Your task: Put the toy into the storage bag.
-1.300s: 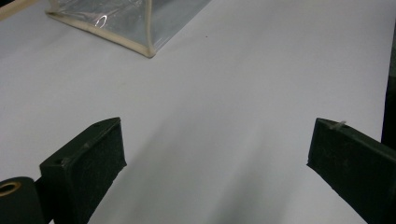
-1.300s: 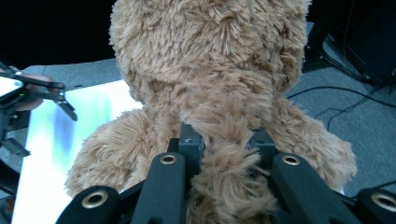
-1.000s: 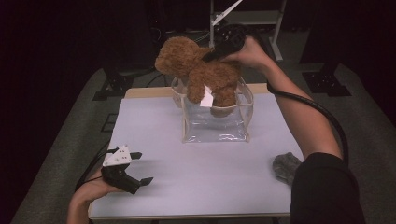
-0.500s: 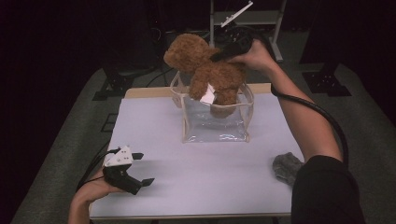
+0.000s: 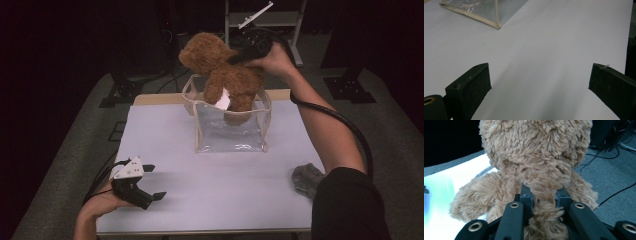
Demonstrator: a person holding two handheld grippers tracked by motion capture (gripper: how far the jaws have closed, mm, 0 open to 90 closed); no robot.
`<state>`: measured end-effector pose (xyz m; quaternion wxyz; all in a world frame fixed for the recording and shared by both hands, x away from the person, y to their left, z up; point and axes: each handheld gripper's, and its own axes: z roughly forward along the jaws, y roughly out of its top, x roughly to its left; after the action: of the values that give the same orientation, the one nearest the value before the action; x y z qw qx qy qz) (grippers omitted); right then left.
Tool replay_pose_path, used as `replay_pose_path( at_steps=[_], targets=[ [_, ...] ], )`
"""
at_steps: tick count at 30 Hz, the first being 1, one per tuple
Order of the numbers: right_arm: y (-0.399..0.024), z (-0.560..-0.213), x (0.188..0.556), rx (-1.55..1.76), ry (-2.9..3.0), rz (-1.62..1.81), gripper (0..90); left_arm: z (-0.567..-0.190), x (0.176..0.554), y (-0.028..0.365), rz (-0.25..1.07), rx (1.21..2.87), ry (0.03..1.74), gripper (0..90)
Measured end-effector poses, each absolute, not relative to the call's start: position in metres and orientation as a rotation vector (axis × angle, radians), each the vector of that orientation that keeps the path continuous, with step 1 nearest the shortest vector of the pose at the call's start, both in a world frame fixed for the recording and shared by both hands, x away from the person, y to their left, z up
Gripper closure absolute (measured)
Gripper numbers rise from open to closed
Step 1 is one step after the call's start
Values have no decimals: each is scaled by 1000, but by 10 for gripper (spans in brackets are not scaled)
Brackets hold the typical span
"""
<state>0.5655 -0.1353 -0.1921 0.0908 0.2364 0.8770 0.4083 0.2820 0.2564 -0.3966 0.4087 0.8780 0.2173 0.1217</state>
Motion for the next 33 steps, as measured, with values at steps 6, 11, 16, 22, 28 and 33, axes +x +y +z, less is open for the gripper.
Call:
replay_pose_path(
  at_steps=[6,11,16,22,28,33],
  targets=[
    [-127,-204,563,675,2648,1167,735,-395,281,255,303,2212,538,33],
    [-123,-219,559,664,2718,1137,735,-394,280,256,308,2209,536,33],
    [-125,-235,556,670,2760,1110,734,-396,281,254,299,2215,535,33],
    [-130,-256,551,658,2829,1085,725,-395,281,254,302,2218,527,33],
    [-133,-272,549,665,2850,1042,611,-396,281,252,298,2220,528,33],
    [-137,-264,549,673,2797,1183,559,-395,282,252,301,2230,515,33]
  ],
)
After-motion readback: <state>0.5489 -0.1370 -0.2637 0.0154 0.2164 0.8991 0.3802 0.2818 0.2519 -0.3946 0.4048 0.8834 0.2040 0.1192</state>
